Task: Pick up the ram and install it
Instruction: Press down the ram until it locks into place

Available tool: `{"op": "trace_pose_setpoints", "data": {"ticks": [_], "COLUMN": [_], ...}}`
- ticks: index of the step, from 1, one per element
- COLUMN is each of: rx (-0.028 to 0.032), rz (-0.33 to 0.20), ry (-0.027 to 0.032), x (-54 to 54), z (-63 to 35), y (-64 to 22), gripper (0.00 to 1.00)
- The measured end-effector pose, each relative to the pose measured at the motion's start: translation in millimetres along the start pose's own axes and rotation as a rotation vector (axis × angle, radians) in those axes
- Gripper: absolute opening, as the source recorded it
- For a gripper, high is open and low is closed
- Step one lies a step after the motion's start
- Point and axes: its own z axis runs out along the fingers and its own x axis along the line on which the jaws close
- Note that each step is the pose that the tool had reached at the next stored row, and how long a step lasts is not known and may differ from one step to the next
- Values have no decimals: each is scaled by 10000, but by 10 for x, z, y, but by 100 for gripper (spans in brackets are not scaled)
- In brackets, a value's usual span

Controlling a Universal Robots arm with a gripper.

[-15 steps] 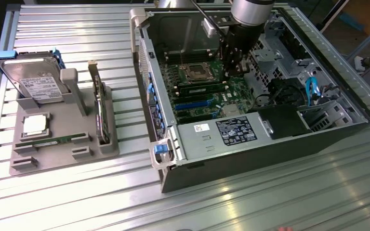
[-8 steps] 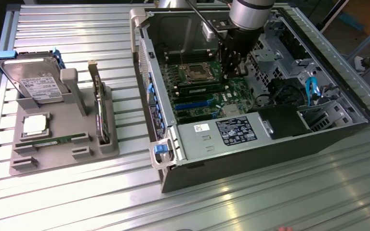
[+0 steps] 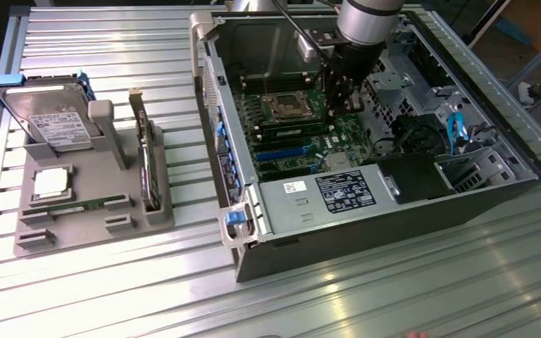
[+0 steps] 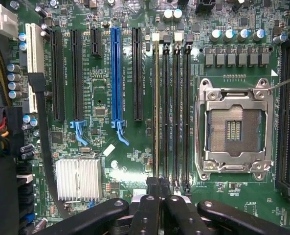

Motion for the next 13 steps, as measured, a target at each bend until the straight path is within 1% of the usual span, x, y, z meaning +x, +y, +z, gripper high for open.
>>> {"op": "trace_pose_setpoints", "data": {"ticks": [2, 13], "rx": [0, 0], "rz": [0, -1], "ry": [2, 1], "x": [-3, -5], "z": [46, 78], "y": [2, 3], "gripper": [11, 11]}}
